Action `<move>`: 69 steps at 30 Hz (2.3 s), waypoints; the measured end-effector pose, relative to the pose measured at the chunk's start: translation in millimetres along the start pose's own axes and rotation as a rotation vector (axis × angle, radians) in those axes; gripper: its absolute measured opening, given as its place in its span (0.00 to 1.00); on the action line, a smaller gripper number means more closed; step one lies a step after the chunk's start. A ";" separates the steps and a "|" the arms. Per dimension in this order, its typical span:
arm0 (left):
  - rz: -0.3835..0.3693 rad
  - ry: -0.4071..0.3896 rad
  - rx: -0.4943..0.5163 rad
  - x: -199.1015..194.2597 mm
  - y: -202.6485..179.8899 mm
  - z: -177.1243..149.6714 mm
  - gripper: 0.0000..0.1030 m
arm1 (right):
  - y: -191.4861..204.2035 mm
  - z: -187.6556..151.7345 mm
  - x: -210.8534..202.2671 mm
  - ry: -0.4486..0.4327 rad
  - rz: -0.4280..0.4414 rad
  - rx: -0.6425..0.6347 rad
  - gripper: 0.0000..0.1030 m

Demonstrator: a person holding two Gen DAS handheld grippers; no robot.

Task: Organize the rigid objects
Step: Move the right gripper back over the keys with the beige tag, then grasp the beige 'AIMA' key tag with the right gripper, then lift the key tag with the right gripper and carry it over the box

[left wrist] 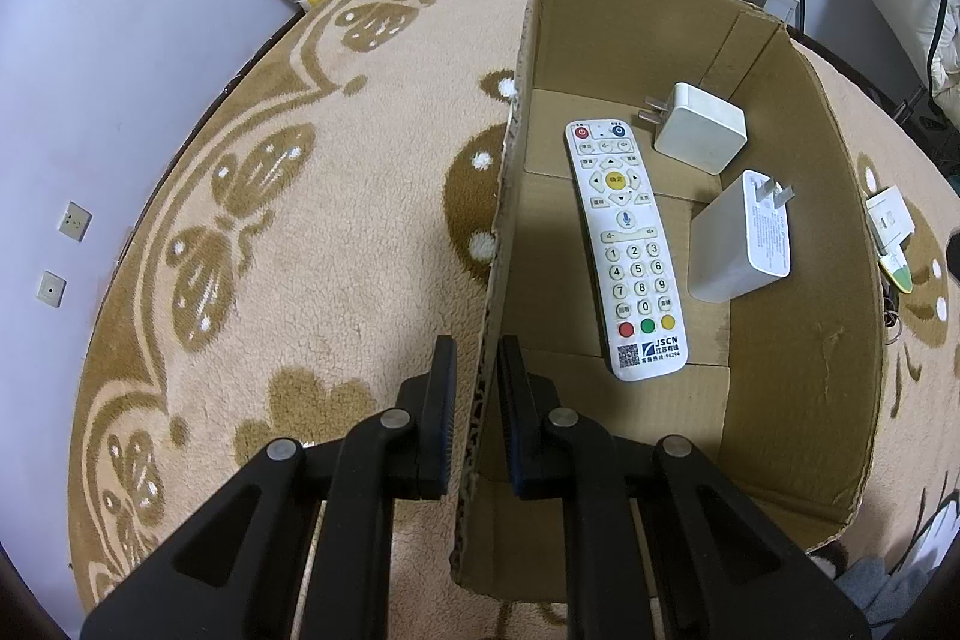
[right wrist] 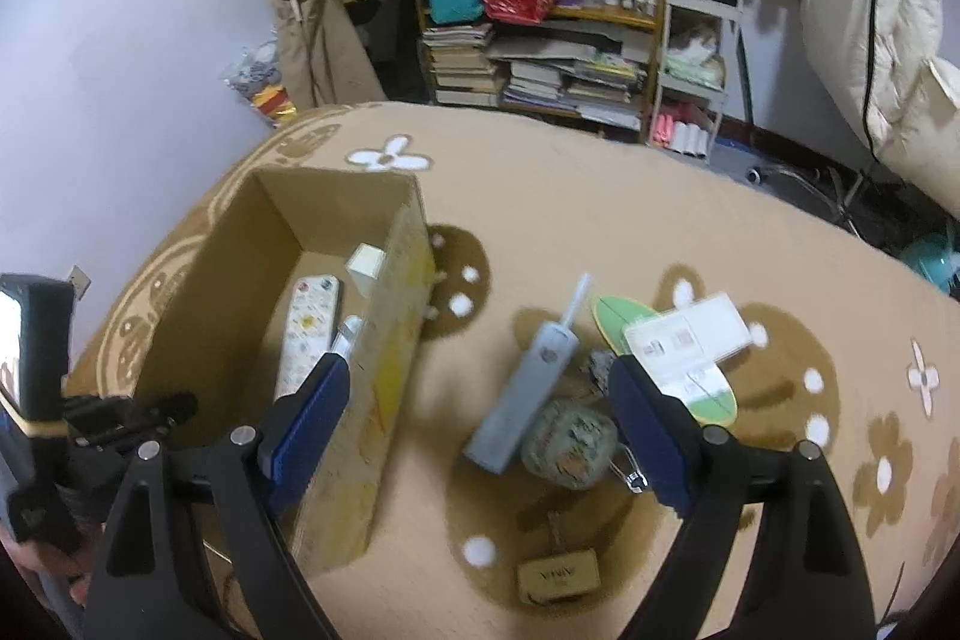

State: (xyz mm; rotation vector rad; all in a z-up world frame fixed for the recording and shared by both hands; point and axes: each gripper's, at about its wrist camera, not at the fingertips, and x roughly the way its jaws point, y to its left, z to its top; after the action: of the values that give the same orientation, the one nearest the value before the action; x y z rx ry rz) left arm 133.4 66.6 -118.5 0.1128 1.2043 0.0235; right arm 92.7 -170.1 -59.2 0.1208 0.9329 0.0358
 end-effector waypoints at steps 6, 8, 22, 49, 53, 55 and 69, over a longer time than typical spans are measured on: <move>0.001 0.000 0.002 -0.3 -0.2 -0.2 0.13 | -16.6 -22.3 -1.7 0.028 -0.006 0.057 0.90; 0.000 0.000 0.001 -0.1 -0.4 -0.2 0.14 | -20.5 -28.6 -1.9 0.031 -0.019 0.075 0.90; 0.002 -0.001 0.002 -1.6 0.4 -0.1 0.14 | -46.1 -70.4 20.7 0.122 -0.082 0.136 0.90; 0.005 -0.001 0.004 -3.4 1.1 1.2 0.14 | -36.8 -117.5 71.5 0.321 -0.173 0.069 0.75; 0.007 -0.002 0.008 -4.0 1.9 1.4 0.14 | -31.1 -120.7 72.0 0.319 -0.182 0.052 0.66; 0.007 -0.002 0.007 -4.1 1.8 1.4 0.14 | -26.1 -120.9 73.9 0.318 -0.175 0.046 0.59; 0.009 -0.002 0.009 -5.0 1.3 1.2 0.14 | -22.7 -113.5 54.2 0.259 -0.153 0.054 0.56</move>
State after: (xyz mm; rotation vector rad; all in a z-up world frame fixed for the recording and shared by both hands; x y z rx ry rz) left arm 132.8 67.5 -113.3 0.1266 1.2017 0.0260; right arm 33.4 -178.2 -172.2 0.0956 1.2004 -0.1175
